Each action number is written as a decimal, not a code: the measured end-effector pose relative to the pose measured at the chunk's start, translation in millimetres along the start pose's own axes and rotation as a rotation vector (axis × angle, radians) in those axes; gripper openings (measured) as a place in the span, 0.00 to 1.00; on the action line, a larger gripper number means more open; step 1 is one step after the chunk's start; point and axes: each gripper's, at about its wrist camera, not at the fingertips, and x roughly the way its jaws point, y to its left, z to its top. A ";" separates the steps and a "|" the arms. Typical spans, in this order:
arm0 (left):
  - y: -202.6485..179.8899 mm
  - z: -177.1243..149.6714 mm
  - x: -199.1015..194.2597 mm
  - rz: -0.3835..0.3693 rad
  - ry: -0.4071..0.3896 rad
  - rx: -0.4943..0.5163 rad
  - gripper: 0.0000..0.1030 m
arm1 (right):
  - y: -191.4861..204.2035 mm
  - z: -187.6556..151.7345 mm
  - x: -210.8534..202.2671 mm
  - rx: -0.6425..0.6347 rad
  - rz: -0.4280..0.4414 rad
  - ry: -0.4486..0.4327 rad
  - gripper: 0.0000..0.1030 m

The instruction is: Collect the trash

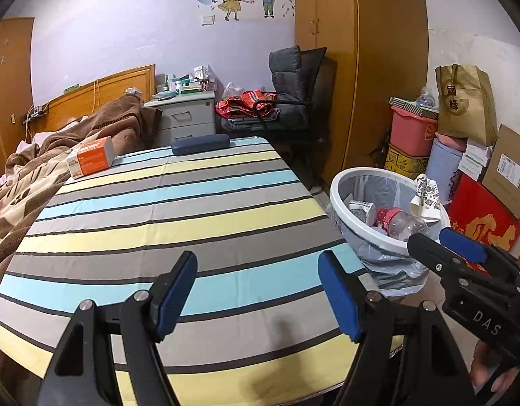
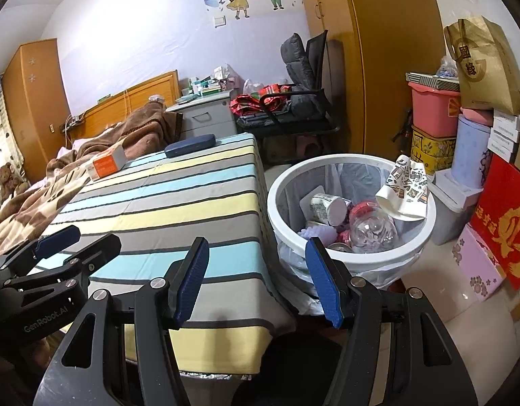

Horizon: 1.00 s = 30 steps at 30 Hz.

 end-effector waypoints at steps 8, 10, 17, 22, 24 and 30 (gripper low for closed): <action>-2.7 0.2 -4.4 0.002 -0.007 0.008 0.73 | 0.7 0.1 -1.4 0.008 -0.003 -0.001 0.59; -2.6 0.3 -4.9 0.000 -0.008 0.007 0.73 | 1.1 -0.3 -2.1 0.007 0.000 -0.001 0.59; -1.5 0.6 -8.0 0.000 -0.012 0.006 0.73 | 2.1 0.2 -2.8 0.006 0.001 -0.003 0.59; -0.9 0.5 -9.6 -0.001 -0.014 0.004 0.73 | 2.7 0.3 -2.9 0.006 0.002 -0.003 0.59; -0.7 0.8 -10.1 0.000 -0.014 0.003 0.73 | 3.3 0.4 -3.3 0.007 0.003 -0.004 0.59; 0.7 0.4 -10.9 0.000 -0.014 0.000 0.73 | 3.9 0.5 -3.7 0.005 0.005 -0.005 0.59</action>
